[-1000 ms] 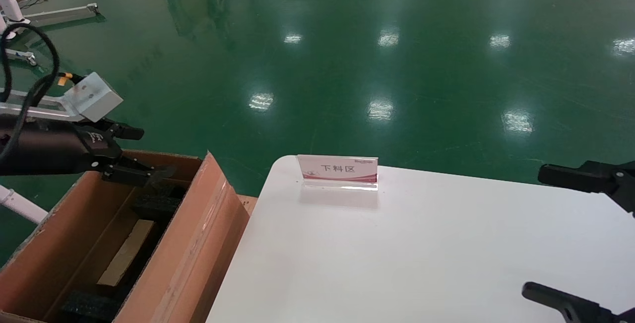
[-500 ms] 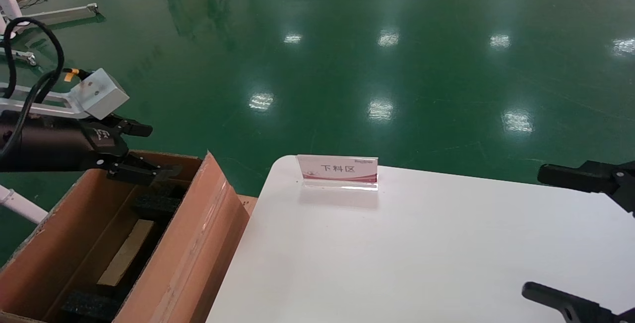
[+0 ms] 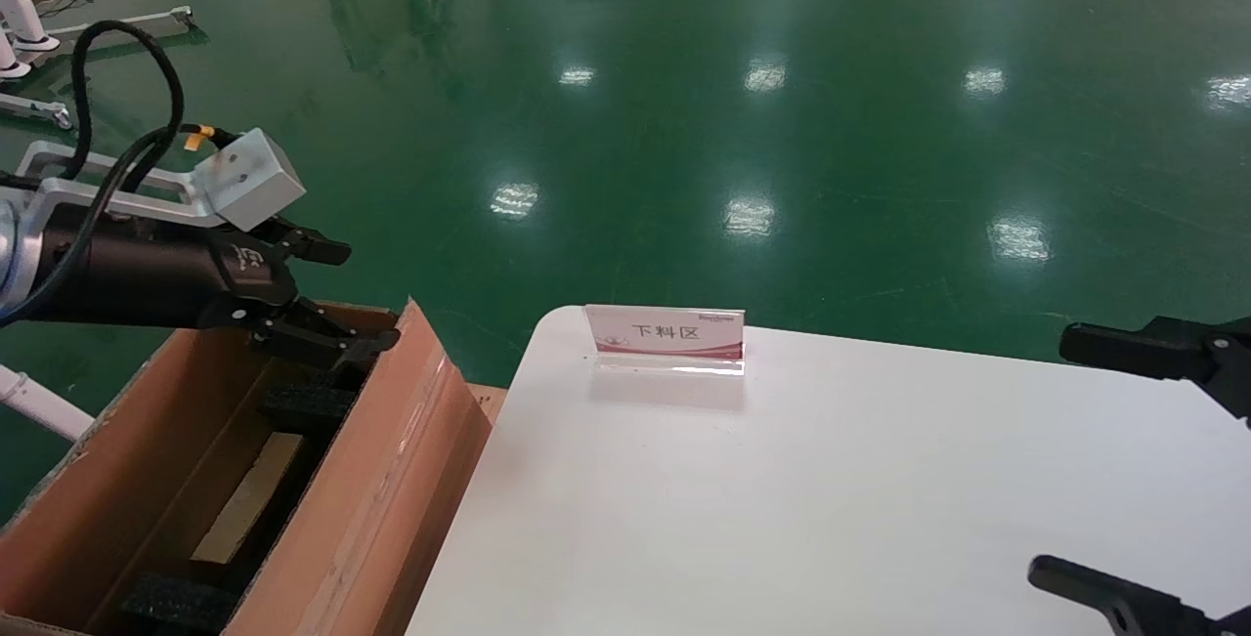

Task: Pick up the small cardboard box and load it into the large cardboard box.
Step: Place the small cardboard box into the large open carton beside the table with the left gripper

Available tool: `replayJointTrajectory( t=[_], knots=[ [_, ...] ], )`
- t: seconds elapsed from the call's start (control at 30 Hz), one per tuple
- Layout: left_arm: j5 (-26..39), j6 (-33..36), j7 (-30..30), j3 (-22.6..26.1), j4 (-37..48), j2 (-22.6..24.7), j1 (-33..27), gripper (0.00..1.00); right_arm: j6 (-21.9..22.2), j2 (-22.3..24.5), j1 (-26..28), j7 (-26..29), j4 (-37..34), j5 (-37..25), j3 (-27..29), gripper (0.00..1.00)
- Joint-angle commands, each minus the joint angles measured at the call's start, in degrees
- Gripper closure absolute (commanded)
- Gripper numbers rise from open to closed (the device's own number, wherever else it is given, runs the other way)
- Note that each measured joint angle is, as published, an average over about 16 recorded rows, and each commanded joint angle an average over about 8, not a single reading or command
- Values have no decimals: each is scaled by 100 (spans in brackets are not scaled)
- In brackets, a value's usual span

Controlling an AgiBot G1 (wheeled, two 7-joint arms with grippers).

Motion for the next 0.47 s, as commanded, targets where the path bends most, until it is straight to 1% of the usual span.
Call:
replayJointTrajectory(
  t=[0.03,0.37,0.47],
  knots=[
    [-48,38,56,-157,12,45,138,0,0,0,0,0,0,0,0,0],
    [-289,222,333,-911,70,251,798,0,0,0,0,0,0,0,0,0],
    [-333,255,383,-1046,80,288,916,0,0,0,0,0,0,0,0,0]
  ],
)
